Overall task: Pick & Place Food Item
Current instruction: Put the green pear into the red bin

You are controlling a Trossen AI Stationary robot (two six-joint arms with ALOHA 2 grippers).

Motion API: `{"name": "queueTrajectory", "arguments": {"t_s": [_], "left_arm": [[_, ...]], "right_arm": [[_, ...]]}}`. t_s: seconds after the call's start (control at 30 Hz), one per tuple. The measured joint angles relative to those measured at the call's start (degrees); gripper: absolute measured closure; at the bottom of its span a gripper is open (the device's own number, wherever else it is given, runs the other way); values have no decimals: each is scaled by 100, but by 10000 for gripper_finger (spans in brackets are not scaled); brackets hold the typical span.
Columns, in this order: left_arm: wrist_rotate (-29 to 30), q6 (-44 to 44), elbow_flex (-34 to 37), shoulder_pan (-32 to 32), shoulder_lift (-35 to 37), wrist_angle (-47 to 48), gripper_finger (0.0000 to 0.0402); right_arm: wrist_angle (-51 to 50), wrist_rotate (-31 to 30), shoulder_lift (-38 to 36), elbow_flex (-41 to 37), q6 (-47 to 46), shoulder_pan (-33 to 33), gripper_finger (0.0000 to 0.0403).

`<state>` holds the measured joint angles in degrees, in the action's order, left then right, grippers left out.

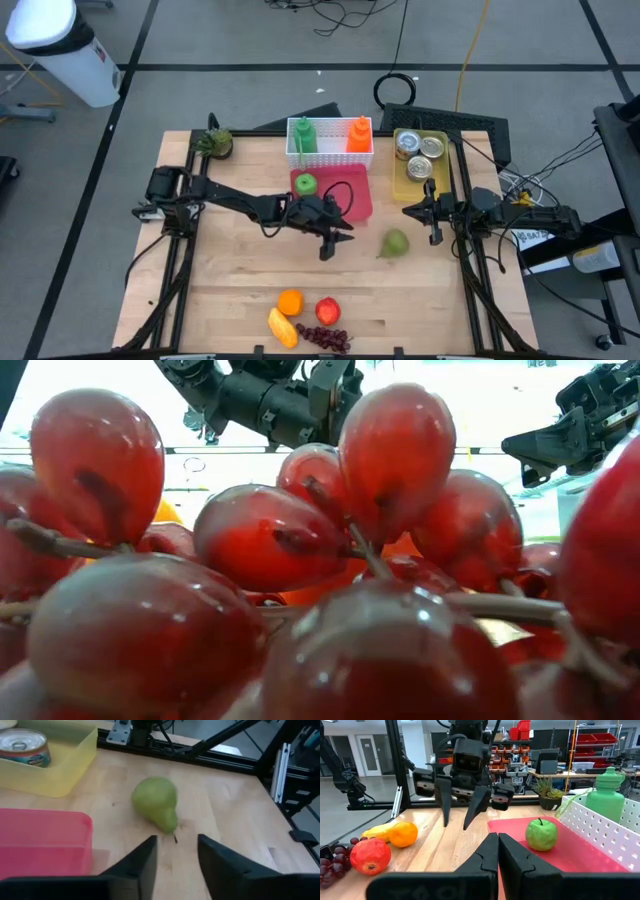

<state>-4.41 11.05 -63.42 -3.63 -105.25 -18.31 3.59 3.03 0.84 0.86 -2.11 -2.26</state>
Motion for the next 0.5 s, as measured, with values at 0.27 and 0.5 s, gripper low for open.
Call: {"name": "queueTrajectory", "arguments": {"t_s": [0.27,0.5], "left_arm": [[37,-603,0,-126,0,7,150],[41,-555,-2,-145,0,7,119]], "right_arm": [[376,1,2,-2,130,-2,403],[1536,-21,13,-2,-772,7,403]]}}
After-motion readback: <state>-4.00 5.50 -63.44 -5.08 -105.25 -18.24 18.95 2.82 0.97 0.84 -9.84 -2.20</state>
